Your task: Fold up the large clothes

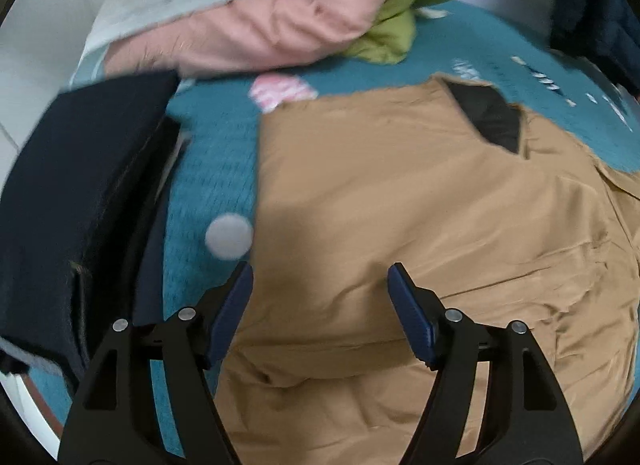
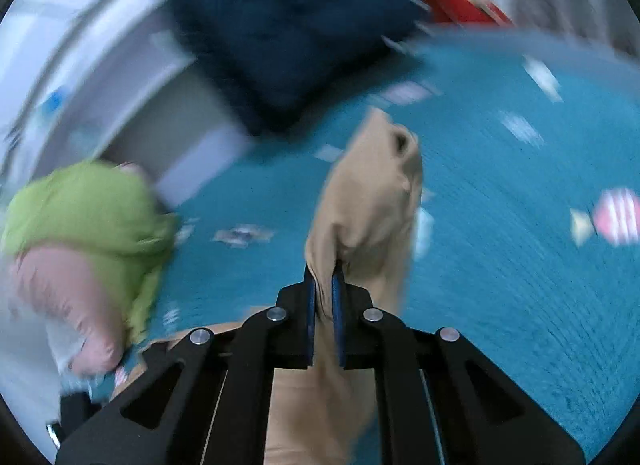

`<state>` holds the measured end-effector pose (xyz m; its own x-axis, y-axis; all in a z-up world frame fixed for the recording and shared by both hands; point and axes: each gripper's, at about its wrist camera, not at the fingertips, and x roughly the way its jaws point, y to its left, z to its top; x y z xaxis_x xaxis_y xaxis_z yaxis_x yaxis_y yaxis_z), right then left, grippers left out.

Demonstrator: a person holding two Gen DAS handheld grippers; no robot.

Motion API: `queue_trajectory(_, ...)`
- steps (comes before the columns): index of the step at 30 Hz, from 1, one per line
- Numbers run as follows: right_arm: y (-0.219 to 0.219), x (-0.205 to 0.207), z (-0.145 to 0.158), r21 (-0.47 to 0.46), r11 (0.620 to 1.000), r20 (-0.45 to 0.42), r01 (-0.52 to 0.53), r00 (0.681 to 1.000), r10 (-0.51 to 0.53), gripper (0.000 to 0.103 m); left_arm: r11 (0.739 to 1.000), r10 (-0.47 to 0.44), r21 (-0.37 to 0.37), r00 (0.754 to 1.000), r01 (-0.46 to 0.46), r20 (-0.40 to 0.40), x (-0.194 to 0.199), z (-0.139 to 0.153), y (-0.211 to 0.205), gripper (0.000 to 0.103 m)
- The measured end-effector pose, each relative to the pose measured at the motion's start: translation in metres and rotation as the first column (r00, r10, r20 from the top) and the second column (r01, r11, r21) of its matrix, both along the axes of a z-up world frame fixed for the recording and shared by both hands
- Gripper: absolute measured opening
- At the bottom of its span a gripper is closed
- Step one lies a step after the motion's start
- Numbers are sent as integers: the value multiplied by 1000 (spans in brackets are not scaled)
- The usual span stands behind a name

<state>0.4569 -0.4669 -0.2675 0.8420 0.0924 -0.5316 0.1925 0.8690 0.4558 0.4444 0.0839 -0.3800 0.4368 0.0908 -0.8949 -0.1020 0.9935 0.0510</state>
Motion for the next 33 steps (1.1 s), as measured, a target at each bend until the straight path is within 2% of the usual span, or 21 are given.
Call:
queue_trajectory(2,51,-3,32,-50,994,78,-99,992,103,7,999,-4,-39,999,2,-51,-1,-12,2,71)
queue_trajectory(4,105,-6,53,-77,976,125,-204,969,213,7,999,-30,-26,996,28,-80,-1,-21,-1,71)
queue_trajectory(6,156,-7,61,-86,952,142,-293,942,303,7,999,-43,-14,996,42,-73,-3,-19,-1,71)
queue_trajectory(8,219,-6,61,-110,910,126,-399,903,411,7,997,-27,-76,998,23,-48,-8,-8,7,71)
queue_trajectory(10,262,-1,48,-107,875,84,-472,873,481,7,991,-5,-131,1000,3,-14,-14,3,16,71)
queue_trajectory(13,332,4,3,-98,815,-31,-571,820,571,7,989,33,-146,999,-30,14,-22,19,33,72)
queue_trajectory(15,378,2,-43,-102,770,-158,-630,774,613,7,987,50,-156,999,-46,21,-28,26,44,75)
queue_trajectory(18,408,1,-96,-59,733,-295,-677,714,635,11,986,64,-156,998,-59,24,-32,31,60,75)
queue_trajectory(19,414,-2,-106,-51,735,-323,-677,707,629,11,985,68,-159,997,-63,27,-32,32,65,75)
queue_trajectory(20,416,-3,-116,-45,742,-340,-669,709,618,12,984,74,-164,997,-68,25,-34,33,69,75)
queue_trajectory(22,406,-5,-113,8,754,-314,-657,714,626,19,980,83,-185,996,-78,24,-36,35,76,75)
queue_trajectory(23,403,-8,-107,30,749,-306,-662,708,637,33,977,88,-197,996,-81,26,-38,37,78,75)
queue_trajectory(24,398,-10,-98,40,743,-288,-668,704,649,52,976,90,-203,995,-82,31,-37,39,79,75)
queue_trajectory(26,392,-16,-73,-3,746,-245,-666,724,645,67,972,89,-224,995,-77,46,-35,45,78,75)
queue_trajectory(29,372,-26,-44,-25,746,-202,-665,734,648,68,967,68,-248,995,-49,68,-27,51,66,75)
queue_trajectory(33,318,-19,-27,-110,807,-192,-580,809,555,68,961,-15,-275,997,34,71,-6,54,26,75)
